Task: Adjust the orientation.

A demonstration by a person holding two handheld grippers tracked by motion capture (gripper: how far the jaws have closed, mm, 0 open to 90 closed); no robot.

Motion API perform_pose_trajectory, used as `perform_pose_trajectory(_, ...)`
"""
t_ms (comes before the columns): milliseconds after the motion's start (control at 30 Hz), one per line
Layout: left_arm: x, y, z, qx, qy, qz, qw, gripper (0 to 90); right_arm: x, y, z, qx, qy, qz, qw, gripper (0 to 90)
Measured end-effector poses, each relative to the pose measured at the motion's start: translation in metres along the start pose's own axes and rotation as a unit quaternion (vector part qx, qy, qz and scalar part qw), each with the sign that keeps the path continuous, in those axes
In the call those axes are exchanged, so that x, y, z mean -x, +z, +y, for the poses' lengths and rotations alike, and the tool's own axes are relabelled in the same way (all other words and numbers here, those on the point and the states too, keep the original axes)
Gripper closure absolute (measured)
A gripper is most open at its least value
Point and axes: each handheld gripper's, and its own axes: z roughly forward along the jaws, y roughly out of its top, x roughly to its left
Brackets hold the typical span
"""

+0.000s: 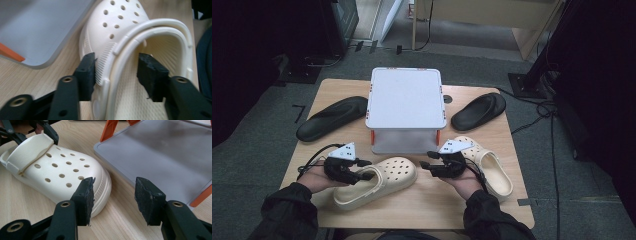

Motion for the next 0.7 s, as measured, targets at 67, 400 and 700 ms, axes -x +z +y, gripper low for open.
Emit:
perform_pose_trajectory(67,-0.003,0.0,0.001,-0.001,-0.01,0.009,0.9999,62.7,0.0,0.0,0.0,0.0,0.001,0.0,1.0,49.8)
perform_pose_trajectory(400,0.001,-0.01,0.01,0.031,0.002,0.037,0.9988,75.2,0.002,0.0,0.0,0.002,0.005,-0.001,1.0,49.6)
perform_pose_trajectory(700,0.003,-0.027,0.015,0.077,0.002,0.066,0.9948,76.3,0.003,0.0,0.0,-0.001,0.005,0.0,1.0,49.6)
